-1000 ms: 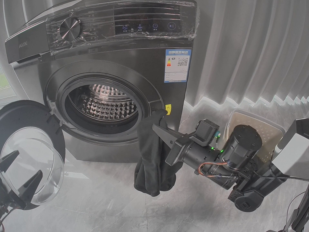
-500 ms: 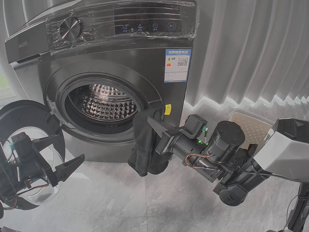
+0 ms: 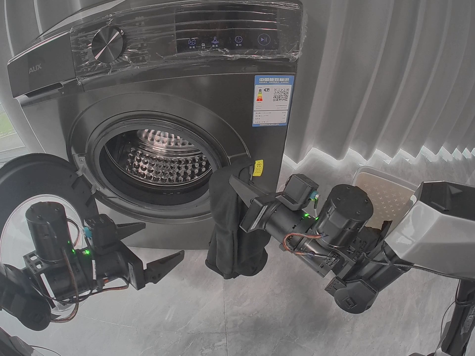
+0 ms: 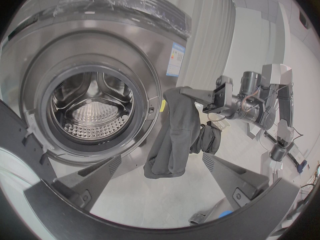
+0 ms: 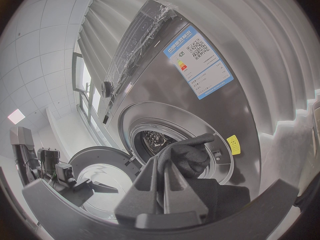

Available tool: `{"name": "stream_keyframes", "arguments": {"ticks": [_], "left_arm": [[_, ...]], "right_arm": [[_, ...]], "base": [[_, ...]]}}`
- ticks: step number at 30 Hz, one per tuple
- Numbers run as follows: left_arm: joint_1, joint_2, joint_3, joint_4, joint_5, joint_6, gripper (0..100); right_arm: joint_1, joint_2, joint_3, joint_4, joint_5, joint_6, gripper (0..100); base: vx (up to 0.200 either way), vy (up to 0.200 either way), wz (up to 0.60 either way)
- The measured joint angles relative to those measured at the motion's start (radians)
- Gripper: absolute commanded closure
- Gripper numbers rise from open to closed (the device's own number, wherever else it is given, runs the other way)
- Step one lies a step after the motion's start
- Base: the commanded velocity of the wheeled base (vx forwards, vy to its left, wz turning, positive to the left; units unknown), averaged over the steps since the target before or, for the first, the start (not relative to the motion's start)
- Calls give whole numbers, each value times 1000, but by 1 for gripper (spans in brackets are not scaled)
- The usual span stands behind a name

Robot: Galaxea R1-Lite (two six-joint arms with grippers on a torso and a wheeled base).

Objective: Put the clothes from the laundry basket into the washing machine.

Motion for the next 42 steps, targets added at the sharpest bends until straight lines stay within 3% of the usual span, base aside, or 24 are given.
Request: {"name": "stream_keyframes", "arguments": {"ticks": [11, 18, 23, 29, 32, 42], "left_arm": [[-90, 291, 47, -349, 41, 0, 0], [-126, 479, 57, -529, 45, -29, 0], [-134, 566, 40, -559, 25, -87, 0], [-153, 613, 23, -561, -2, -178, 0], [-160, 639, 5, -561, -4, -197, 0], [-163, 743, -65, -561, -3, -219, 0]], "right_arm": [[4, 2, -4, -2, -3, 0, 100], [4, 4, -5, -2, -3, 1, 100], [8, 5, -5, -3, -3, 1, 100], [11, 5, -5, -4, -3, 2, 100], [12, 6, -4, -4, -4, 1, 100], [16, 6, -1, -4, -5, 2, 100]], "base": [[0, 0, 0], [0, 0, 0], [0, 0, 0], [0, 0, 0], [0, 0, 0], [0, 0, 0]]}}
